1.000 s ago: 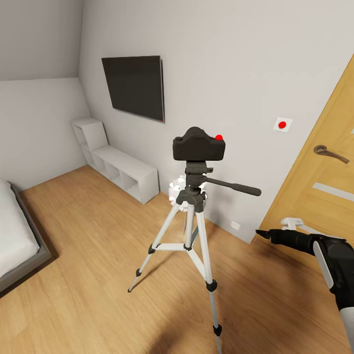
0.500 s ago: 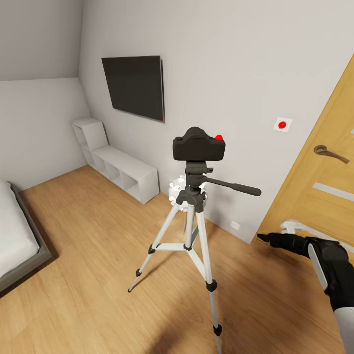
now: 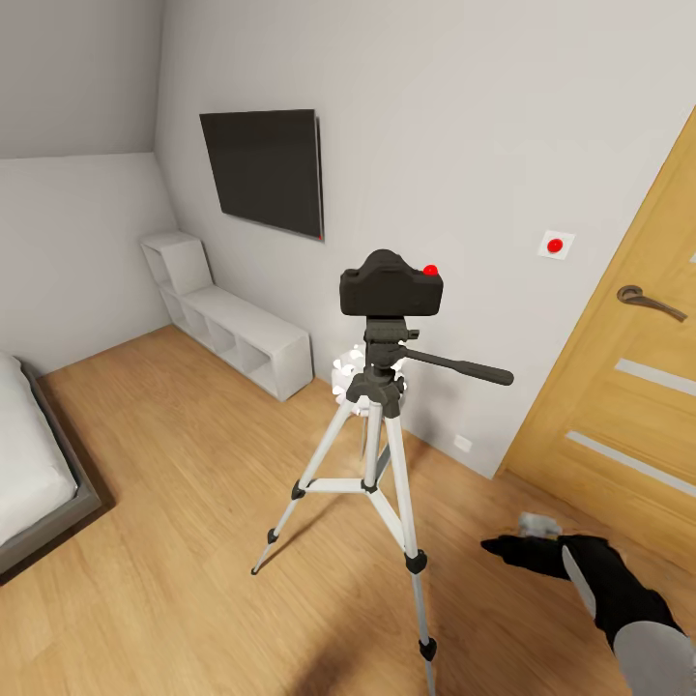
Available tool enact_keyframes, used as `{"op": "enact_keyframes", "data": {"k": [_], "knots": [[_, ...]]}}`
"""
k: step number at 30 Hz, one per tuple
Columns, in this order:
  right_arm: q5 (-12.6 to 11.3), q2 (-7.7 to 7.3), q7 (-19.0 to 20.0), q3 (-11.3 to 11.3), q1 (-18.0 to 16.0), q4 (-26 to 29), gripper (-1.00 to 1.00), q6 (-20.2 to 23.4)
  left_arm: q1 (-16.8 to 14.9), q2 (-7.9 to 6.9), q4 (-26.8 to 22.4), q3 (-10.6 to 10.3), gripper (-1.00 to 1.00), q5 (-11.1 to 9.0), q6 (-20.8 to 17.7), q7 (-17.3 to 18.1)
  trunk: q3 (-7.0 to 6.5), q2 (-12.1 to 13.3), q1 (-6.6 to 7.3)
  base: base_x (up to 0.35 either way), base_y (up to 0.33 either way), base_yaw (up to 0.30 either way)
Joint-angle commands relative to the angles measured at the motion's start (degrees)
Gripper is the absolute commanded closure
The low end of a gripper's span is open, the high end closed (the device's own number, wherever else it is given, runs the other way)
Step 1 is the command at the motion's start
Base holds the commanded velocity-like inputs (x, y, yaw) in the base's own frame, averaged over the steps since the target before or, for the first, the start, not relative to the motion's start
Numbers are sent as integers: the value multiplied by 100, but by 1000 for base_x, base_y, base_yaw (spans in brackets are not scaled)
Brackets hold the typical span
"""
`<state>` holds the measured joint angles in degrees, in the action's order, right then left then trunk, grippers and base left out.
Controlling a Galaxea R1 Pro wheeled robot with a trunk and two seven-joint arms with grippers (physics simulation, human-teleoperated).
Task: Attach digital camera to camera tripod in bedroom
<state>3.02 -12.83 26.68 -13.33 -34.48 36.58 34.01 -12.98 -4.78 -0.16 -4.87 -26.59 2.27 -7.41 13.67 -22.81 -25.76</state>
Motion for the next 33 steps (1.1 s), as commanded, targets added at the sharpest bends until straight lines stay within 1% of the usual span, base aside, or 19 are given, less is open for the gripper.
{"op": "enact_keyframes", "data": {"k": [1,10,11,12,15,17,19,25,28,33], "knots": [[92,8,9,-26,-6,-226,-100,-92,-3,1,-3,-47,-100,-44,16,-14,10,-11,-3,0,0,0],[656,25,-460,-32,-6,-2244,-100,-1104,-3,9,-61,-55,-100,-25,49,-15,10,-11,-3,0,0,0],[696,22,-508,-34,-6,-2473,-100,-1240,-3,10,-67,-56,-100,-25,50,-15,10,-11,-3,0,0,0],[758,17,-585,-35,-6,-2932,-100,-1525,-3,11,-75,-51,-100,-24,52,-15,10,-11,-3,0,0,0],[814,17,-652,-33,7,-3399,-100,-1959,-3,11,-81,-38,-100,-23,53,-15,10,-11,-3,0,0,0],[833,21,-680,-32,66,-3560,-100,-2214,-3,12,-81,-36,-100,-22,54,-15,10,-11,-3,0,0,0],[846,31,-702,-31,216,-3665,-100,-2434,-3,12,-78,-36,-100,-22,54,-15,10,-11,-3,0,0,0],[860,146,-752,-31,953,-3803,-100,-3012,-3,10,-74,-39,-100,-21,54,-15,10,-11,-3,0,0,0],[859,216,-777,-35,1250,-3827,-100,-3250,-3,8,-73,-39,-100,-17,55,-15,10,-11,-3,0,0,0],[863,336,-928,-37,1483,-3843,-100,-3468,-3,10,-78,-37,-100,-14,55,-15,10,-11,-3,0,0,0]]}}
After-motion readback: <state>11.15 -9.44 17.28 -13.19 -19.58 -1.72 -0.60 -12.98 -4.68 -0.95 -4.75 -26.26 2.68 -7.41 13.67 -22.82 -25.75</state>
